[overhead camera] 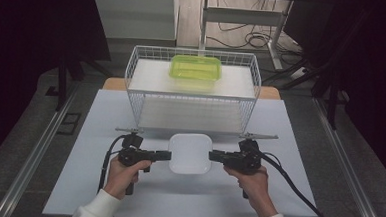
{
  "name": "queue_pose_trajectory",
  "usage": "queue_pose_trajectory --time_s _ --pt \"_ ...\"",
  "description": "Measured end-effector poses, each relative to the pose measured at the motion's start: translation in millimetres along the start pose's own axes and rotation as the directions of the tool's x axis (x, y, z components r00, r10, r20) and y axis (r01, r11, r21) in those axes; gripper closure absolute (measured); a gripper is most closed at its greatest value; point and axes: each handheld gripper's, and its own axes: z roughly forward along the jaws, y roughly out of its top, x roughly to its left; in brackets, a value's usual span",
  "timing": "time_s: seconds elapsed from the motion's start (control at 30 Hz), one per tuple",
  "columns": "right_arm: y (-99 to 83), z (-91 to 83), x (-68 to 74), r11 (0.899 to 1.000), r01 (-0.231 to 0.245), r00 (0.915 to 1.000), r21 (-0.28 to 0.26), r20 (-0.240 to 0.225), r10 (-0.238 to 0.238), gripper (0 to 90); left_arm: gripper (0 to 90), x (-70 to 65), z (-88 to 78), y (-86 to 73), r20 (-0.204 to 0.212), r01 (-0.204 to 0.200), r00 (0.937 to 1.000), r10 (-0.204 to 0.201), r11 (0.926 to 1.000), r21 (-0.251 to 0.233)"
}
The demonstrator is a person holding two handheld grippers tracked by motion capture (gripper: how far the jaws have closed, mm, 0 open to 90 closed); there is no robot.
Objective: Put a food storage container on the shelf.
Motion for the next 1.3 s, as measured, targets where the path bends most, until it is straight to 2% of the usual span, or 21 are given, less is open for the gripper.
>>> queue_pose_trajectory --time_s 0.3,0.43,0.8,1.3 --pt "5.1 -7.6 5.4 0.999 0.023 0.9997 -0.028 -0.003 -0.023 75.8 79.8 -13.4 -6.8 6.2 -0.007 -0.044 0.9990 0.044 0.9987 -0.026" --pt "8.9 -10.7 9.5 0.998 0.051 0.9987 -0.034 0.010 -0.051 75.4 79.8 -15.2 -8.3 9.2 -0.005 -0.051 0.9987 0.051 0.9982 -0.031" --pt "16.8 -16.9 16.0 0.996 0.079 0.9969 -0.046 0.010 -0.078 75.1 79.7 -18.6 -11.8 15.7 0.007 -0.059 0.9982 0.059 0.9974 -0.042" --pt "37.5 -27.7 18.3 0.992 0.087 0.9962 -0.086 0.010 -0.086 75.1 79.7 -27.9 -15.9 42.7 0.018 -0.081 0.9965 0.082 0.9948 -0.061"
